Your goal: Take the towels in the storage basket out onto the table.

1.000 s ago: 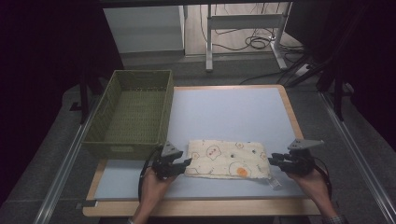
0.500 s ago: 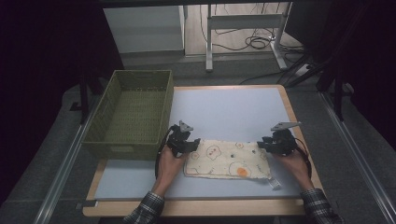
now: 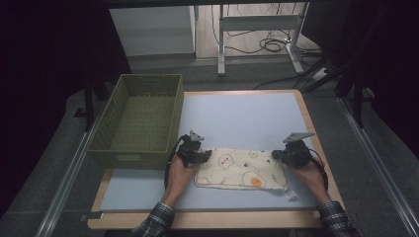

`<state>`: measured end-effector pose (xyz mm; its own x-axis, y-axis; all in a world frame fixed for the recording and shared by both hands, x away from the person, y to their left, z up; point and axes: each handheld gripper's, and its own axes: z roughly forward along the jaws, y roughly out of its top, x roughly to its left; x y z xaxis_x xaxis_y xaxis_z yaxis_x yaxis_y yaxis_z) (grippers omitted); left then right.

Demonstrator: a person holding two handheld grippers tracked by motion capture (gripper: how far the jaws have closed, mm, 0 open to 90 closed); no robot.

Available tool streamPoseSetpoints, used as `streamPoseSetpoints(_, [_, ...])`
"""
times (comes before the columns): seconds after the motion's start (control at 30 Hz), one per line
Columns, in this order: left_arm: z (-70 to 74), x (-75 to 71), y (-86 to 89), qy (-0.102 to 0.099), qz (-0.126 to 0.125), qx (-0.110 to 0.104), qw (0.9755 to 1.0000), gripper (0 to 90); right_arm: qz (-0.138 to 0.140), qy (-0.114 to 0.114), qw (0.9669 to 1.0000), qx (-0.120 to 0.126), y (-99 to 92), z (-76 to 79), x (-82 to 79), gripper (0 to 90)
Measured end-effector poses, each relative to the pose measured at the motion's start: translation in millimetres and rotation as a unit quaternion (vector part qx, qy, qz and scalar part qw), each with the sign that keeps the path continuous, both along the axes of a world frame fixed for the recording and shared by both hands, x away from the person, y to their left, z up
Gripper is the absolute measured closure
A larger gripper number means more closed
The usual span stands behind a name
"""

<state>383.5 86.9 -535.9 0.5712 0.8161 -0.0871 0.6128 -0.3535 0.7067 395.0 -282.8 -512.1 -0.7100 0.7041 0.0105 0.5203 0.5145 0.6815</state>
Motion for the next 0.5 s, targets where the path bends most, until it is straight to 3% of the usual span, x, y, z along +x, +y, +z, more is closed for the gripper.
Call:
streamPoseSetpoints(0.03, [1.4, 0.3, -2.1, 0.006, -0.008, 0.001, 0.9999, 67.9, -0.002, -0.007, 1.0000, 0.001, -1.3, 2.6, 0.4, 85.3])
streamPoseSetpoints(0.1, [3.6, 1.5, -8.1, 0.002, -0.017, 0.011, 0.9998, 81.0, -0.008, -0.012, 0.9999, 0.007, -4.7, 7.4, 2.3, 85.4])
streamPoseSetpoints(0.13, [4.5, 3.1, -10.9, 0.000, -0.022, 0.013, 0.9997, 82.9, -0.012, -0.013, 0.9998, 0.009, -7.3, 11.0, 4.5, 85.4])
streamPoseSetpoints(0.27, [9.2, 12.8, -19.4, -0.006, -0.031, -0.009, 0.9995, 84.9, -0.029, -0.024, 0.9993, 0.003, -15.7, 21.2, 16.0, 85.5])
streamPoseSetpoints(0.5, [15.8, 26.0, -37.3, -0.005, -0.035, -0.020, 0.9992, 84.9, -0.061, -0.029, 0.9977, -0.010, -28.8, 28.1, 53.9, 85.5])
